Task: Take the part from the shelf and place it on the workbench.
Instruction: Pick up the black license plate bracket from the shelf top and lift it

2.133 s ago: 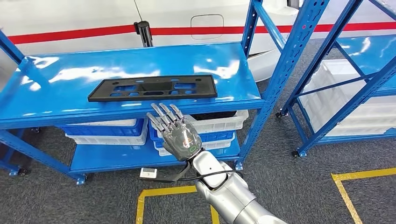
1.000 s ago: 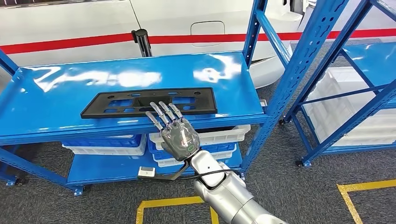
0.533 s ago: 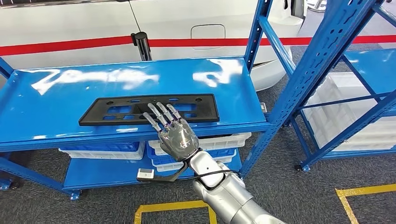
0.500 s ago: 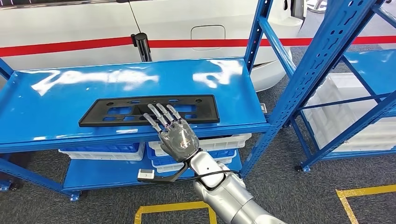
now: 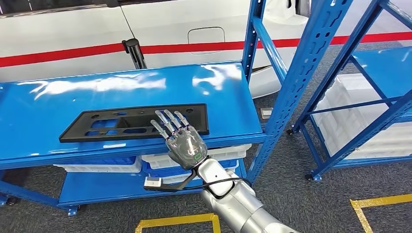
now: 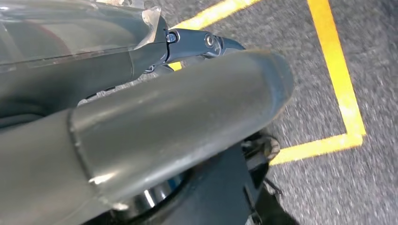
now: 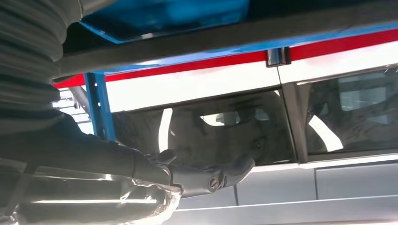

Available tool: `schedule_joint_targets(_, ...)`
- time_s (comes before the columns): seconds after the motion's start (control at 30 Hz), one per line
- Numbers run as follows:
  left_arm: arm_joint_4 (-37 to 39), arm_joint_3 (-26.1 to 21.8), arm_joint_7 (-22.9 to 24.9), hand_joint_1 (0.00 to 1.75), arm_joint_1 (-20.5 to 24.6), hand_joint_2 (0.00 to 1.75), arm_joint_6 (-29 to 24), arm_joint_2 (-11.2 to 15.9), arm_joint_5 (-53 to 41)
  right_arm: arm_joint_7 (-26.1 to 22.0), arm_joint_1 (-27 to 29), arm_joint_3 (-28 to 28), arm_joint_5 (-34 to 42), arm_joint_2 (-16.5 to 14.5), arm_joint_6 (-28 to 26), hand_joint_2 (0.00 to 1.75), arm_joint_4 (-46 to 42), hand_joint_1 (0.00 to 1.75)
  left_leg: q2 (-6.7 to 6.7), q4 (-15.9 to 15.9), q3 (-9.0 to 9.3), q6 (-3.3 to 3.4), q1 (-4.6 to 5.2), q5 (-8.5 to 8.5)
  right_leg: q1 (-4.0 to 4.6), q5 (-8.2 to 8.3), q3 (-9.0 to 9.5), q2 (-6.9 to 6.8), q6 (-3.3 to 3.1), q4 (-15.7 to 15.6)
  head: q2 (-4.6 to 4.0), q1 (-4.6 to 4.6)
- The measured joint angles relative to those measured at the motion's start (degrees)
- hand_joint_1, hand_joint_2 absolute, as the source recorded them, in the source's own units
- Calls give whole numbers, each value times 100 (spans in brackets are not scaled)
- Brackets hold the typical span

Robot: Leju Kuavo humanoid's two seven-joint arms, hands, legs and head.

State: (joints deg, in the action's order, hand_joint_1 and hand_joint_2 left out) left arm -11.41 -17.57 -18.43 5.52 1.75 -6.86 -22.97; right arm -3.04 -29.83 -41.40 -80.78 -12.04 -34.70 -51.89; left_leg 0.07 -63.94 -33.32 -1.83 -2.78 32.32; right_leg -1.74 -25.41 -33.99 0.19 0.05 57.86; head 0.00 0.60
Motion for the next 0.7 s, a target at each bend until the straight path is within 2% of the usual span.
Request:
schedule_joint_targets(0.03,1,-1,0,0,-4,0,0,-1,-1,0,1,-1,0,-4,-1,175,8,0,-1,-427,-252,1,5,161,25,-22,19,-1,-30,0,0,7)
schedule_joint_targets(0.07,1,-1,0,0,-12,0,-1,-1,0,0,4,-2,-1,-5,-1,175,19,0,-2,-781,-489,9,10,248,52,-43,40,1,-58,1,0,9)
schedule_joint_targets(0.1,1,-2,0,0,-22,0,-1,0,1,0,7,-3,-1,-5,-1,175,29,0,-2,-951,-646,29,18,221,76,-64,66,6,-82,1,0,9)
schedule_joint_targets(0.13,1,-2,0,0,-29,0,-1,0,1,0,9,-4,-2,-7,-1,175,38,0,-2,-902,-698,62,32,72,98,-87,100,15,-96,1,0,9)
schedule_joint_targets(0.17,1,-2,0,0,-33,0,-1,0,1,0,8,-5,-2,-11,-1,175,42,0,-3,-630,-634,112,53,-173,115,-114,143,26,-102,1,0,9)
schedule_joint_targets(0.2,1,-2,0,0,-34,0,-1,2,1,0,5,-5,-2,-17,-2,175,44,0,-3,-229,-498,177,82,-446,124,-140,182,36,-102,-3,0,8)
schedule_joint_targets(0.23,1,-2,0,0,-31,0,-1,3,0,0,-1,-6,-2,-25,-4,175,45,0,4,142,-354,234,117,-638,150,-169,214,45,-88,-3,0,7)
schedule_joint_targets(0.27,0,-3,0,0,-25,0,-1,5,0,1,-8,-6,-2,-30,-7,175,46,0,14,408,-249,276,150,-747,163,-193,232,51,-69,-4,0,4)
schedule_joint_targets(0.3,-1,-3,0,0,-21,0,-2,7,0,2,-13,-6,-1,-32,-9,175,47,0,24,541,-197,304,181,-771,170,-212,236,54,-45,-8,0,2)
schedule_joint_targets(0.37,-2,-3,0,0,-13,0,-2,6,1,7,-16,-7,-2,-37,-14,175,51,0,30,592,-171,331,219,-740,168,-237,253,52,21,-37,0,5)
schedule_joint_targets(0.43,-2,-2,-2,0,-11,0,-1,4,0,9,-17,-8,-5,-43,-17,175,55,0,30,700,-78,376,207,-765,165,-291,220,33,68,54,0,3)
schedule_joint_targets(0.47,-2,-3,-3,0,-7,0,-3,3,1,9,-21,-10,-7,-45,-18,175,58,0,32,757,-23,398,194,-780,168,-370,122,26,70,250,0,-4)
schedule_joint_targets(0.5,-2,-3,-5,0,-1,0,-10,2,-1,9,-22,-11,-7,-44,-19,175,64,0,35,788,17,419,184,-785,160,-485,-56,19,55,572,0,-10)
schedule_joint_targets(0.57,-2,-4,-18,0,13,0,-66,2,-13,-2,-14,-24,-3,-38,-19,175,95,0,29,795,44,447,189,-763,147,-720,-523,18,42,1336,0,-17)
schedule_joint_targets(0.6,-2,-4,-29,0,17,0,-107,2,-21,-14,-5,-37,0,-36,-19,175,118,0,21,792,54,447,191,-746,140,-750,-694,18,68,1559,0,-18)
schedule_joint_targets(0.63,-2,-3,-40,0,18,0,-147,1,-30,-41,0,-57,9,-39,-19,175,143,0,11,789,69,438,191,-726,129,-678,-750,16,119,1551,0,-20)
schedule_joint_targets(0.67,-2,-3,-50,0,18,0,-173,-3,-35,-78,1,-83,25,-52,-19,175,168,0,-1,782,91,421,190,-702,116,-523,-683,13,180,1318,0,-22)
schedule_joint_targets(0.7,-2,-4,-56,0,19,0,-189,-7,-39,-126,-4,-117,49,-81,-19,175,196,0,-11,774,119,397,189,-672,103,-322,-518,6,235,913,0,-26)
